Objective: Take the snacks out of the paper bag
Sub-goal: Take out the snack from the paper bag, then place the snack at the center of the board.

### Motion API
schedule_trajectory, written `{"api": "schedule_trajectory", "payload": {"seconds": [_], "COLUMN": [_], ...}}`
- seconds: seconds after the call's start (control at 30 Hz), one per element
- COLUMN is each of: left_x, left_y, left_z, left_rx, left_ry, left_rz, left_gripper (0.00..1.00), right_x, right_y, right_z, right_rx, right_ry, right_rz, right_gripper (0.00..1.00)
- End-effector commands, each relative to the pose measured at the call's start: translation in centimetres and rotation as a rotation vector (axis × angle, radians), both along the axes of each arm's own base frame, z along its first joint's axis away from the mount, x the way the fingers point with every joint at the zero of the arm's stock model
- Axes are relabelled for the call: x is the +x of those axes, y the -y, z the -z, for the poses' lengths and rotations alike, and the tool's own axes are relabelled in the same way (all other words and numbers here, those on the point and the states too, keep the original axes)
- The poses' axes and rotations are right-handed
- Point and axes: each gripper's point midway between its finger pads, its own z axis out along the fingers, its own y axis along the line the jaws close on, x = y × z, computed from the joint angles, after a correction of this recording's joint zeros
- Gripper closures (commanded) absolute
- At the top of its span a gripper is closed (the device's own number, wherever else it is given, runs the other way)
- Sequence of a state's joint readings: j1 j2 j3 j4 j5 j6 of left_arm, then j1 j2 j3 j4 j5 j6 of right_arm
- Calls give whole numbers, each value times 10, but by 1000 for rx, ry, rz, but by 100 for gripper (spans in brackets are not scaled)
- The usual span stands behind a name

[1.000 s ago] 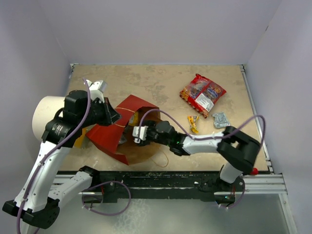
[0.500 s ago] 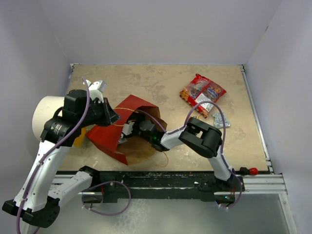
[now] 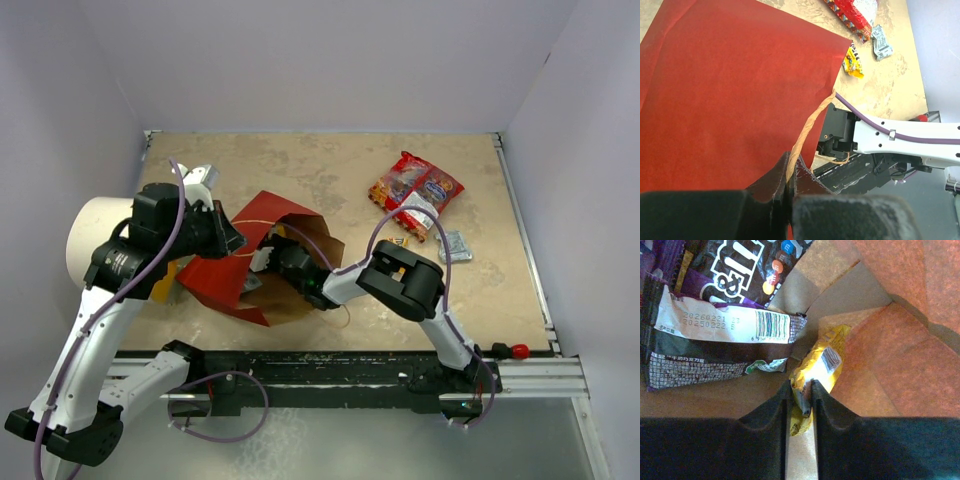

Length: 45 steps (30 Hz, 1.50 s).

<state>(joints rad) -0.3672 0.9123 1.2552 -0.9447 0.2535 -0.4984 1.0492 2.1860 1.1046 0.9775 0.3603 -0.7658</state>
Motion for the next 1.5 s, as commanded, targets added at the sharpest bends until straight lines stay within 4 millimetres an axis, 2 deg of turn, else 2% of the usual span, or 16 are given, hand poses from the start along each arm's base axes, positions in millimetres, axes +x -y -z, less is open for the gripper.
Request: {"api": "schedule_trajectory", "payload": {"seconds": [0.0,0.13,0.2,0.37,0.47,0.6,0.77,0.93,1.07,1.2,1.33,1.47], "left_x": [2,4,6,7,9,13,20,23,24,24,25,25], "left_y": [0,-1,-2,-1,-2,-2,2,6,6,6,4,3], "left_z": [-25,-27,-27,-30,-32,-33,-33,-27,-21,-17,-17,-16], "left_rx": [-39,-40,-40,-71,-75,-63,-64,-63,-54,-45,-39,-39], "left_ry": [67,81,81,111,135,159,185,182,181,179,180,173], "left_rz": [-18,-32,-40,-55,-60,-56,-39,-18,-7,-3,-13,-27], "left_gripper": [100,100,100,100,100,100,100,100,100,100,100,100], "right_x": [6,2,-3,-25,-48,-94,-139,-164,-163,-160,-156,-143], "right_y": [-5,-2,1,10,18,36,68,111,149,181,203,224], "right_z": [-49,-59,-65,-76,-80,-70,-88,-123,-153,-174,-197,-221], "right_rx": [106,117,134,208,244,249,274,262,283,252,280,393], "right_ry": [35,7,-23,-176,-294,-489,-610,-608,-564,-504,-437,-346], "right_rz": [32,31,28,7,-26,-108,-173,-186,-78,8,62,170], "right_gripper": [81,91,93,97,98,100,100,100,100,100,100,100]}}
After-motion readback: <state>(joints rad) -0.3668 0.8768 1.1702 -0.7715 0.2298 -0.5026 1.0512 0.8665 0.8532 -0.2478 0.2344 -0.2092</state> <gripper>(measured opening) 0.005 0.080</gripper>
